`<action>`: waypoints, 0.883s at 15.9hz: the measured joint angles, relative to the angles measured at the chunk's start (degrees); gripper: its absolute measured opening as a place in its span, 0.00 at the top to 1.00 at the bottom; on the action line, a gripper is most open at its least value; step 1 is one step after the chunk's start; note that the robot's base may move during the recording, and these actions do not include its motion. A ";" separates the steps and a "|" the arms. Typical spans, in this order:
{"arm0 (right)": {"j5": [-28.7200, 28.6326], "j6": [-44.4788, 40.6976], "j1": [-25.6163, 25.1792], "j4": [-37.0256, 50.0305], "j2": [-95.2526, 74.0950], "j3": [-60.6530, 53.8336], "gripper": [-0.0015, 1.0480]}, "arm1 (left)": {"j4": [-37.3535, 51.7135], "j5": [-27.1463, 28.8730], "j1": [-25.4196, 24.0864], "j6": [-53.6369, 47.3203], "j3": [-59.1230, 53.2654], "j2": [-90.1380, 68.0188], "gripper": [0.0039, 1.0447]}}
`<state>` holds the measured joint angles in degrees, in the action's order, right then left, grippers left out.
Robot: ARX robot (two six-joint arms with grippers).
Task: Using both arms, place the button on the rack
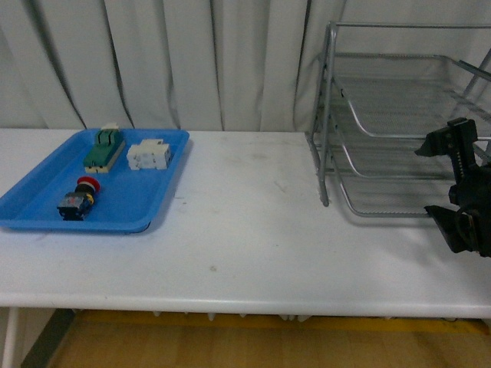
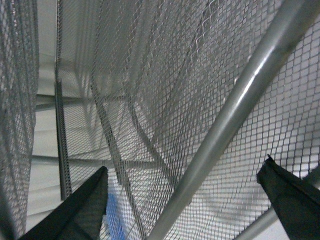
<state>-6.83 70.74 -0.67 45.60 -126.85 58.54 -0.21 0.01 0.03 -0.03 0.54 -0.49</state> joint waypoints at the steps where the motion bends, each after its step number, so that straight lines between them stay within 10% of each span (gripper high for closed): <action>1: 0.74 0.04 0.35 -1.05 -1.49 2.01 0.16 | -0.02 0.00 0.00 0.00 0.00 0.00 0.06; 8: 2.08 7.91 -0.22 11.15 -2.67 -2.95 0.93 | -0.02 0.00 0.00 0.00 0.00 0.00 0.06; 14: -3.52 13.38 -2.80 28.85 6.34 -31.71 0.97 | -0.02 -0.02 0.00 0.00 0.00 0.00 0.06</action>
<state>-10.35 84.12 -3.46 74.46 -120.51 26.83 -0.23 -0.01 0.03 -0.03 0.54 -0.49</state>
